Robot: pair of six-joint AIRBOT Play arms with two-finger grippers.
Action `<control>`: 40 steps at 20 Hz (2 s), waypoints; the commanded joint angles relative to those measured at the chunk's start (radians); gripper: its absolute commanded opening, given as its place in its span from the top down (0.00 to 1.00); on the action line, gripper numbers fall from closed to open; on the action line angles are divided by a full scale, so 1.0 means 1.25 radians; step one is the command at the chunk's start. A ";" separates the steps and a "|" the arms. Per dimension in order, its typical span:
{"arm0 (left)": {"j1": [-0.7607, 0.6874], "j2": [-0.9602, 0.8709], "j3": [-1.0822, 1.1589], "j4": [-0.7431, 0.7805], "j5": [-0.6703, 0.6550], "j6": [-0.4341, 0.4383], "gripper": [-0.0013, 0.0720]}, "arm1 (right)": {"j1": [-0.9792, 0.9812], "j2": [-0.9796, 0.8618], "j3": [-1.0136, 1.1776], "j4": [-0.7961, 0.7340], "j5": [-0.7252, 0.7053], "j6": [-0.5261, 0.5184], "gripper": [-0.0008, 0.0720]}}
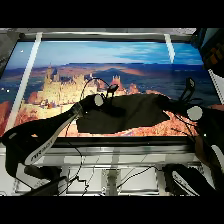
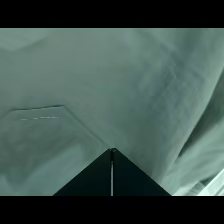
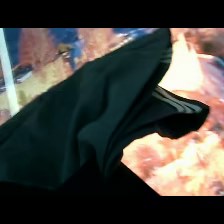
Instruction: Fold the clothes and pants, and hang the long-sleeved shirts on hangers.
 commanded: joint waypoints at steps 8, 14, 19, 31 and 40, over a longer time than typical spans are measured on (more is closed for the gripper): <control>0.029 -0.008 0.065 -0.038 -0.062 0.011 0.97 | 0.192 -0.012 0.173 0.000 -0.082 -0.010 0.98; 0.270 0.180 0.087 0.140 -0.273 0.022 0.97 | 0.266 -0.100 0.229 0.015 0.011 -0.011 0.98; 0.448 0.366 0.087 0.188 -0.254 0.018 0.97 | 0.497 -0.315 0.365 0.016 0.007 -0.010 0.98; 0.501 0.447 0.086 0.189 -0.263 0.018 0.97 | 0.553 -0.431 0.519 -0.162 0.194 -0.052 0.04; 0.501 0.447 0.086 0.188 -0.262 0.019 0.97 | 0.086 -0.467 0.464 -0.015 0.507 -0.237 0.04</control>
